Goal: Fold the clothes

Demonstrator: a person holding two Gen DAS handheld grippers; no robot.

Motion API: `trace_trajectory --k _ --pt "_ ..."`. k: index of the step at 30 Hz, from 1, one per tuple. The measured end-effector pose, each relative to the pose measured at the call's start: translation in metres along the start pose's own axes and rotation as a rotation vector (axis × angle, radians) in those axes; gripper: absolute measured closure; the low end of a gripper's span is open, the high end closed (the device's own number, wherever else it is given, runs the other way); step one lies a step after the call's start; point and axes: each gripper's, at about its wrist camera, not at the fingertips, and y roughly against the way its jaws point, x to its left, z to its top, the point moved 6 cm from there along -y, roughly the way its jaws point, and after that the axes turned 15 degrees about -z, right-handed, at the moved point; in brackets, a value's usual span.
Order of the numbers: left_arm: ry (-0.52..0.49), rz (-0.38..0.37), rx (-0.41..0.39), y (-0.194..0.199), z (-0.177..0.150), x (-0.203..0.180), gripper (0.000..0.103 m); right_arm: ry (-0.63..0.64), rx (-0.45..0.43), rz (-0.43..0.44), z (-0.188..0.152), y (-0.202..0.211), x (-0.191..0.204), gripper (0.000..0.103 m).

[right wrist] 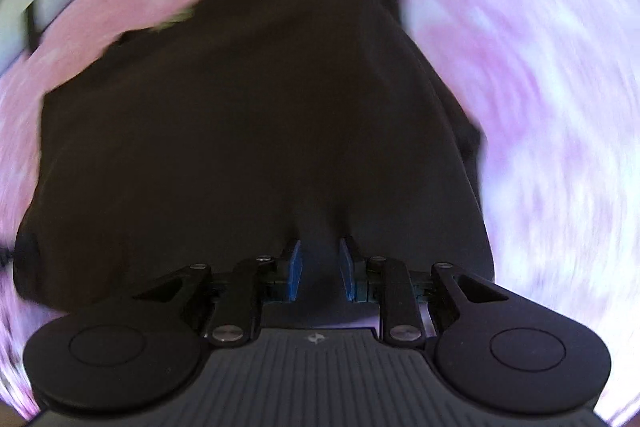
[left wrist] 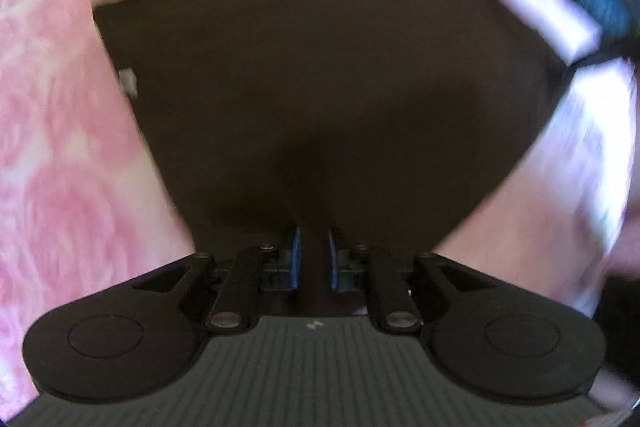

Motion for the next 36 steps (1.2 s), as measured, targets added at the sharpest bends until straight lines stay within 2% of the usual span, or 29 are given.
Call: trace_trajectory --k 2,4,5,6,9,13,17,19,23,28,29,34,36 --pt "-0.014 0.011 -0.008 0.005 -0.007 0.000 0.091 -0.049 0.015 -0.028 -0.010 -0.003 -0.011 0.078" --pt "-0.017 0.033 -0.007 0.013 -0.010 -0.001 0.097 -0.025 0.007 -0.092 -0.019 0.003 -0.014 0.078" --pt "-0.019 0.045 -0.006 0.016 -0.012 -0.002 0.098 -0.010 0.004 -0.123 -0.025 0.008 -0.014 0.070" --pt "-0.020 0.056 -0.005 0.020 -0.013 -0.002 0.098 -0.006 0.002 -0.139 -0.030 0.014 -0.014 0.066" --pt "-0.025 0.090 -0.003 0.032 -0.018 -0.004 0.097 -0.007 -0.008 -0.126 -0.045 0.030 -0.011 0.061" --pt "-0.033 0.133 0.001 0.047 -0.025 -0.008 0.094 0.048 -0.049 -0.055 -0.067 0.052 0.011 0.048" --pt "-0.056 0.144 0.007 0.058 -0.040 -0.031 0.093 0.093 -0.092 -0.005 -0.089 0.070 0.035 0.046" --pt "-0.075 0.143 0.016 0.065 -0.047 -0.044 0.090 0.113 -0.101 -0.014 -0.101 0.081 0.043 0.046" --pt "-0.115 0.155 0.010 0.084 -0.053 -0.064 0.081 0.147 -0.102 -0.044 -0.124 0.101 0.054 0.037" --pt "-0.159 0.155 0.023 0.099 -0.048 -0.077 0.064 0.167 -0.067 -0.077 -0.152 0.125 0.058 0.031" --pt "-0.180 0.154 0.031 0.102 -0.048 -0.078 0.059 0.167 -0.067 -0.087 -0.156 0.129 0.062 0.029" --pt "-0.269 0.124 0.045 0.112 -0.040 -0.069 0.048 0.160 -0.083 -0.142 -0.167 0.146 0.081 0.027" --pt "-0.295 0.103 0.039 0.117 -0.036 -0.063 0.037 0.143 -0.085 -0.159 -0.170 0.153 0.091 0.025"
